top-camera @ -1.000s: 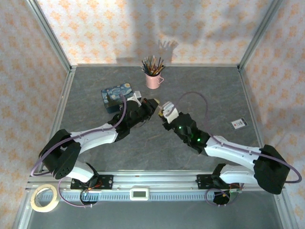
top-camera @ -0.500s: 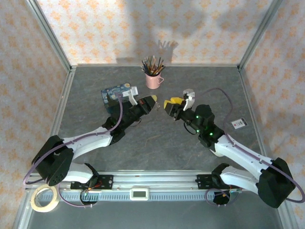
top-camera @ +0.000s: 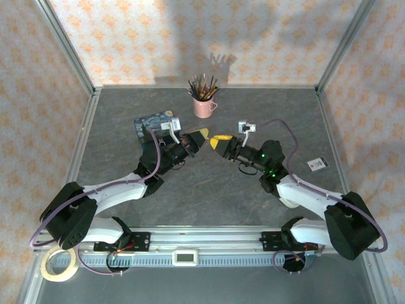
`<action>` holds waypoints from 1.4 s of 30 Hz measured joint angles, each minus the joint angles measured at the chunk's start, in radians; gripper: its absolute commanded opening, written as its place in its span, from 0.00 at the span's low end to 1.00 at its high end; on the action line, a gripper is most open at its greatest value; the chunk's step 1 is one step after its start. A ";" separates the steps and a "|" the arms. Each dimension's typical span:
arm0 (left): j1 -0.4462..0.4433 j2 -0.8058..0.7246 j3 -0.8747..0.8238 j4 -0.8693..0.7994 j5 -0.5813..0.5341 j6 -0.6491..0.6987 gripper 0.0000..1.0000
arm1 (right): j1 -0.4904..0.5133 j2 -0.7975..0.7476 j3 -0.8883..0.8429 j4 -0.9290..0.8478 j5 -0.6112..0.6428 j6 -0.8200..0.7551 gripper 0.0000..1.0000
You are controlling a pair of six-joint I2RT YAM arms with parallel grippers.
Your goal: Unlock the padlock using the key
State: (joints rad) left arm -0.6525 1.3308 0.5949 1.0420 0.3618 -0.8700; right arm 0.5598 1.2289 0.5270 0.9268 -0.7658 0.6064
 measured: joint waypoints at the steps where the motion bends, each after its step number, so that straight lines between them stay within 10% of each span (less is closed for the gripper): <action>1: 0.000 0.000 0.000 0.008 0.002 0.000 0.00 | 0.000 0.012 0.000 0.018 -0.013 0.015 0.38; 26: -0.009 0.009 -0.019 0.055 0.016 -0.023 0.01 | -0.001 0.111 -0.025 0.245 -0.076 0.134 0.00; 29: -0.009 0.008 -0.035 0.061 0.004 -0.027 0.55 | -0.001 0.117 -0.035 0.248 -0.077 0.127 0.00; 31: -0.003 -0.007 -0.047 0.049 -0.015 -0.034 0.72 | -0.003 0.121 -0.039 0.227 -0.076 0.108 0.00; 42: 0.259 -0.191 -0.056 -0.312 -0.135 -0.045 0.75 | -0.006 0.065 -0.035 -0.094 -0.017 -0.109 0.00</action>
State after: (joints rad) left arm -0.3931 1.1397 0.5392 0.7300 0.2268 -0.9150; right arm 0.5533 1.2938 0.4915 0.8330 -0.7830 0.4969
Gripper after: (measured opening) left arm 0.745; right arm 0.041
